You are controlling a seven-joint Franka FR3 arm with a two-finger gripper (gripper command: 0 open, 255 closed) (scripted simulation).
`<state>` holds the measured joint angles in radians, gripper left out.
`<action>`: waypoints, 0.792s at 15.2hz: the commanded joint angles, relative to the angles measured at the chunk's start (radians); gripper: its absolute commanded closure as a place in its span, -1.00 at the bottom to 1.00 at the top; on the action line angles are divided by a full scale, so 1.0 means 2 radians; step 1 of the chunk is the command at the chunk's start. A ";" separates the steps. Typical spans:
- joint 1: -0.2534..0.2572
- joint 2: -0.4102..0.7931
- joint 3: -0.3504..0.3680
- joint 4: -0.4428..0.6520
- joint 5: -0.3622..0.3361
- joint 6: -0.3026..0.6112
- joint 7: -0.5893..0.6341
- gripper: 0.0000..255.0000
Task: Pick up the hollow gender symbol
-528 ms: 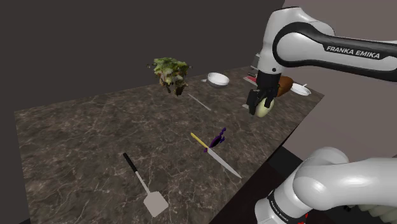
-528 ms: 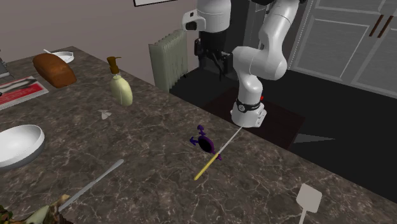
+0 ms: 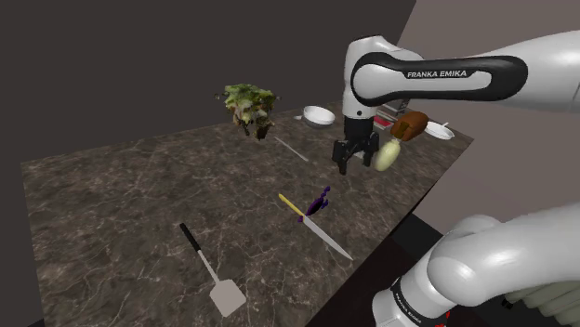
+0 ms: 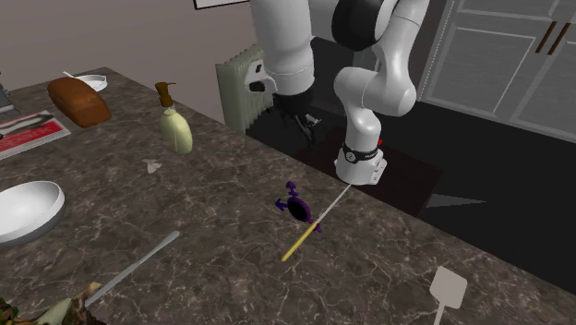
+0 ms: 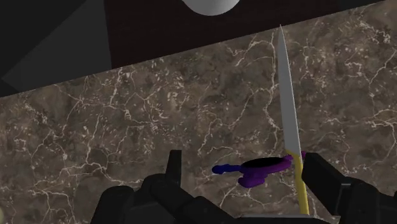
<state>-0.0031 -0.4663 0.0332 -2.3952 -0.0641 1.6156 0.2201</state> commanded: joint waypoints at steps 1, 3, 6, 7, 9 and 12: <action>-0.001 0.053 0.005 0.015 0.008 0.014 0.022 -1.00; -0.003 0.102 0.008 0.031 0.015 0.025 0.041 -1.00; -0.005 0.175 0.010 0.061 0.024 0.037 0.067 -1.00; -0.005 0.188 0.010 0.066 0.026 0.038 0.072 -1.00; -0.005 0.194 0.010 0.059 0.026 0.052 0.072 -1.00; -0.005 0.205 0.010 0.049 0.025 0.072 0.073 -1.00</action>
<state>-0.0130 -0.0622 0.0536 -2.2881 -0.0143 1.7458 0.3645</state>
